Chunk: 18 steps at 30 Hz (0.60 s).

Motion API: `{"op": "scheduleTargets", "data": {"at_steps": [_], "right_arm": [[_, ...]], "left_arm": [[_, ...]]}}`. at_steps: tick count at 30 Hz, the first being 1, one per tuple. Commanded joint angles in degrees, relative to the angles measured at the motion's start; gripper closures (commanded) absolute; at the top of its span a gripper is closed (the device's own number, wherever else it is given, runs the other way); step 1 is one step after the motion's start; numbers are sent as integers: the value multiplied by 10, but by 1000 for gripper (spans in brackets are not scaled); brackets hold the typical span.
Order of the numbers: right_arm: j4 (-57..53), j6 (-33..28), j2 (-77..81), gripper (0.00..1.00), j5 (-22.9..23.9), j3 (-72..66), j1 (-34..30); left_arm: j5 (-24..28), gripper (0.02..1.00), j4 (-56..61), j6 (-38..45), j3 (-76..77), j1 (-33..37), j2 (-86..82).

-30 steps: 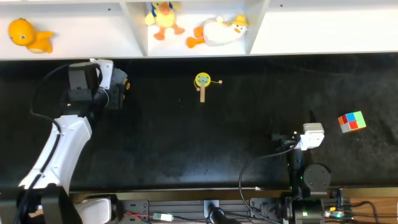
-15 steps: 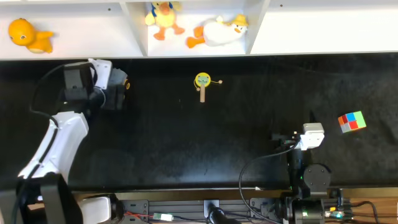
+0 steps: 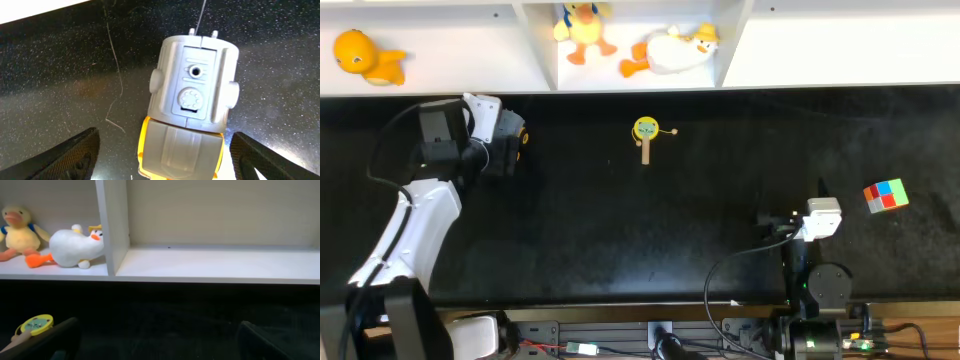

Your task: Store Toys

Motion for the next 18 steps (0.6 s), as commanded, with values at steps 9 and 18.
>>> {"op": "scheduleTargets", "data": {"at_steps": [9,18], "right_arm": [[2,3,-5,5,-3,-8,2],[2,3,-5,5,-3,-8,2]], "left_arm": [[27,176,1,15,-1,1,9],[30,251,7,15,-1,1,14]]}}
